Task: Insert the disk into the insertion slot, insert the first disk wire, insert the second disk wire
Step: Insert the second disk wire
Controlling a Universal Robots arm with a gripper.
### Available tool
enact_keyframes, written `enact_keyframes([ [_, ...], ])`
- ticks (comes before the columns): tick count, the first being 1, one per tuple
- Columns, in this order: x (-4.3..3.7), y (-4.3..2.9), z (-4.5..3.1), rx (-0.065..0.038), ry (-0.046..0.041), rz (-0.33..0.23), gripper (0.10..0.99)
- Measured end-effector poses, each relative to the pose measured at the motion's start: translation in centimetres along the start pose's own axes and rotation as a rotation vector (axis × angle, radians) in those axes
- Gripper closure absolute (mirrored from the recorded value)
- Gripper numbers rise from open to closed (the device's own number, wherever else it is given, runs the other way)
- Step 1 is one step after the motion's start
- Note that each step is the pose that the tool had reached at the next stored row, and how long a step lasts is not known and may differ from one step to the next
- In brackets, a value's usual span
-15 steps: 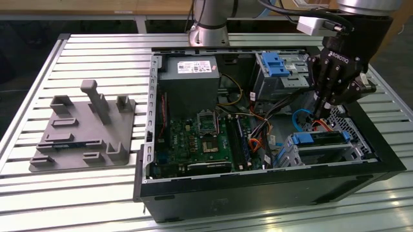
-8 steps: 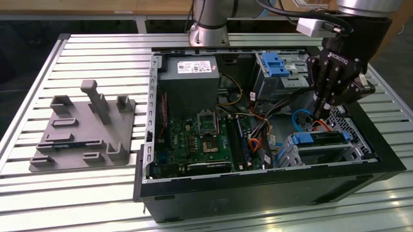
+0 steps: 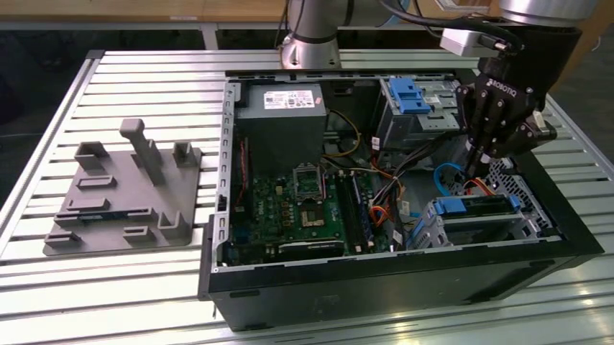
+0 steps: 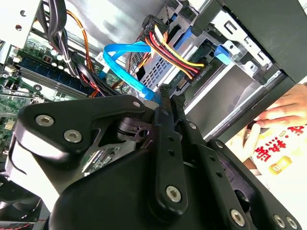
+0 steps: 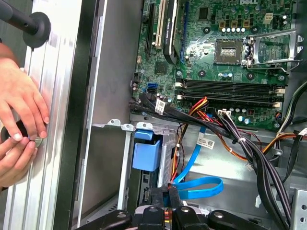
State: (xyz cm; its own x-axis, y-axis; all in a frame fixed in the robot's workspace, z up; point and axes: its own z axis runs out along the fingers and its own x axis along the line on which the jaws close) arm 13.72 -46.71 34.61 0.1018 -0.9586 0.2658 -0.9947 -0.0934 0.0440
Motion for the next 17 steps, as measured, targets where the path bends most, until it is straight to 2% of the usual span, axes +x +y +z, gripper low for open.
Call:
enact_keyframes([
  [7,0.00,0.00,-0.01,0.000,-0.0037,0.000,0.925],
  [8,0.02,0.00,0.02,0.001,-0.0115,0.000,0.925],
  [12,0.26,0.02,0.08,0.007,-0.0698,-0.001,0.925],
  [13,0.34,0.03,0.10,0.008,-0.0779,-0.001,0.925],
  [17,0.56,0.06,0.16,0.004,-0.0808,0.018,0.925],
])
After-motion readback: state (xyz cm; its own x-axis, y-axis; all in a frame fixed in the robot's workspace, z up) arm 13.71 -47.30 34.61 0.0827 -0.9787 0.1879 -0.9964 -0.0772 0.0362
